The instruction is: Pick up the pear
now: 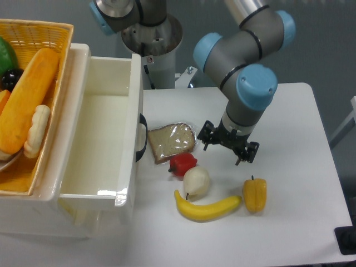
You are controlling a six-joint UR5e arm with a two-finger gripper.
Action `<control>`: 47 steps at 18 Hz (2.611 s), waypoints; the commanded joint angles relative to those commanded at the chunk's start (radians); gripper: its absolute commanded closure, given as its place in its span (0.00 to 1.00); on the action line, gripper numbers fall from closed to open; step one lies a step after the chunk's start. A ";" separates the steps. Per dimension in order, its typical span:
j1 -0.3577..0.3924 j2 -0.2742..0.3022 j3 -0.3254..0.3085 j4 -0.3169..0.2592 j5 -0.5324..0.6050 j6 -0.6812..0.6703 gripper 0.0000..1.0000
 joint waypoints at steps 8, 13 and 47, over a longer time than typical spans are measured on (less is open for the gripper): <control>-0.037 -0.072 0.008 0.075 0.000 -0.020 0.00; -0.043 -0.092 0.003 0.074 0.000 -0.020 0.00; -0.040 -0.131 0.023 0.074 -0.043 -0.009 0.00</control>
